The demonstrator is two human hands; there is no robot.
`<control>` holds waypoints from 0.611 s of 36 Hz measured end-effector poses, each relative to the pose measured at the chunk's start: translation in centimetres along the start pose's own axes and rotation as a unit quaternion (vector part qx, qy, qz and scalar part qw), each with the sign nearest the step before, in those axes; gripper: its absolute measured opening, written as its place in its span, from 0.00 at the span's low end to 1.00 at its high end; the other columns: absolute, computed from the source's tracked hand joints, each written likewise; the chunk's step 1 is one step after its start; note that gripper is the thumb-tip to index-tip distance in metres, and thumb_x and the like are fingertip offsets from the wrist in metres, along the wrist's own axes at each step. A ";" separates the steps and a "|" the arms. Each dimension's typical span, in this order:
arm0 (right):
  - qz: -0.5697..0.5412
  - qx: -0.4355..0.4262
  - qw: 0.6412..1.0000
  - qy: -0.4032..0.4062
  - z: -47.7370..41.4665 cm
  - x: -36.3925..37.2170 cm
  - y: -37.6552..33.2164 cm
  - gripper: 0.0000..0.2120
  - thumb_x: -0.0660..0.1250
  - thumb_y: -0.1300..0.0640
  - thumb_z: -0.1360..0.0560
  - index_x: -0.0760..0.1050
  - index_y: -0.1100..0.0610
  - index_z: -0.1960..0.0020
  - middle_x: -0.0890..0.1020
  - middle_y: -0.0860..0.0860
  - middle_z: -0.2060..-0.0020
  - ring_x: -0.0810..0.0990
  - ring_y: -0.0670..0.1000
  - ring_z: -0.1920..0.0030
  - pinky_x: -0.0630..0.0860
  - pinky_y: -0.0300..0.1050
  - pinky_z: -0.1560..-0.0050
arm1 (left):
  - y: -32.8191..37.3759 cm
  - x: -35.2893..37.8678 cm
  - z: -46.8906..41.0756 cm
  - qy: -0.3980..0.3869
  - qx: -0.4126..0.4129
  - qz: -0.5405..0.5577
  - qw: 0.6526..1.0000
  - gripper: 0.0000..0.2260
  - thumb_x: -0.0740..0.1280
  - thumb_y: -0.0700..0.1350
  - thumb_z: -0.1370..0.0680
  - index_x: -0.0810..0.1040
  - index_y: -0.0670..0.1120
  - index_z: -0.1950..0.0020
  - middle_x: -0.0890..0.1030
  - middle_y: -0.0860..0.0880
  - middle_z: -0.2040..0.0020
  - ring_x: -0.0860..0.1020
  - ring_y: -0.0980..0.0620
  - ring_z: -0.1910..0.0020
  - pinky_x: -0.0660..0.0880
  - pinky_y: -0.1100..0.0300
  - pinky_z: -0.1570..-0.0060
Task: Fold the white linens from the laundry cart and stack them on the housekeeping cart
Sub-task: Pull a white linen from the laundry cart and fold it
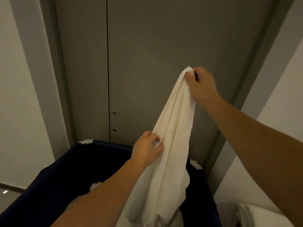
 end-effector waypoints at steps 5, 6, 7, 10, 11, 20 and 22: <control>-0.001 0.006 1.000 0.015 0.2 -0.8 0.3 0.05 0.61 0.54 0.20 0.72 0.56 0.51 0.74 0.47 0.59 0.71 0.44 0.60 0.67 0.27 0.63 | 1.9 1.0 -0.1 0.031 0.011 0.008 0.999 0.12 0.68 0.54 0.25 0.77 0.47 0.47 0.70 0.54 0.43 0.75 0.52 0.51 0.74 0.57 0.49; -0.003 0.007 1.000 0.016 0.3 -1.0 0.4 0.05 0.61 0.55 0.20 0.72 0.55 0.50 0.74 0.46 0.58 0.72 0.43 0.60 0.67 0.25 0.63 | 2.1 1.2 -0.2 0.034 0.013 0.010 0.999 0.12 0.67 0.53 0.24 0.78 0.47 0.47 0.71 0.54 0.43 0.75 0.52 0.51 0.75 0.56 0.50; -0.004 0.008 1.000 0.017 0.4 -1.1 0.4 0.05 0.61 0.55 0.20 0.74 0.56 0.48 0.75 0.46 0.57 0.72 0.43 0.59 0.67 0.25 0.63 | 2.4 1.3 -0.4 0.037 0.014 0.014 0.999 0.11 0.67 0.52 0.23 0.78 0.46 0.47 0.72 0.52 0.44 0.76 0.51 0.52 0.75 0.56 0.50; 0.008 0.009 1.000 0.016 0.6 -1.5 0.7 0.10 0.60 0.56 0.20 0.76 0.59 0.44 0.76 0.48 0.53 0.74 0.46 0.53 0.67 0.32 0.56 | 2.7 1.8 -0.9 0.036 0.021 0.014 0.999 0.08 0.63 0.48 0.20 0.78 0.45 0.47 0.75 0.49 0.48 0.76 0.51 0.56 0.75 0.56 0.53; 0.007 0.011 1.000 0.016 0.7 -1.7 0.8 0.10 0.60 0.56 0.20 0.76 0.59 0.44 0.77 0.48 0.53 0.74 0.46 0.53 0.68 0.32 0.56 | 2.7 2.0 -0.9 0.032 0.020 0.014 0.999 0.08 0.62 0.47 0.19 0.77 0.45 0.48 0.75 0.49 0.50 0.75 0.51 0.56 0.74 0.58 0.54; 0.024 0.040 0.999 0.023 1.2 -3.3 3.4 0.10 0.60 0.55 0.20 0.76 0.60 0.45 0.77 0.50 0.54 0.74 0.48 0.54 0.69 0.40 0.53 | 1.0 2.3 -0.5 -0.012 0.001 0.077 0.997 0.07 0.54 0.47 0.17 0.70 0.47 0.50 0.72 0.51 0.59 0.72 0.56 0.63 0.68 0.63 0.65; 0.029 0.043 0.998 0.019 1.1 -3.5 3.8 0.11 0.59 0.55 0.20 0.76 0.59 0.43 0.77 0.50 0.53 0.74 0.49 0.52 0.71 0.43 0.50 | 0.8 2.1 -0.4 -0.024 0.005 0.098 0.995 0.07 0.54 0.47 0.17 0.70 0.48 0.48 0.74 0.51 0.56 0.74 0.55 0.60 0.72 0.61 0.61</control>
Point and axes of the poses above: each hand's wrist, its own z-axis away from the middle knuckle, its own x-axis out of the palm, y = z × x, the point moved 9 cm from there along -z, towards the middle knuckle
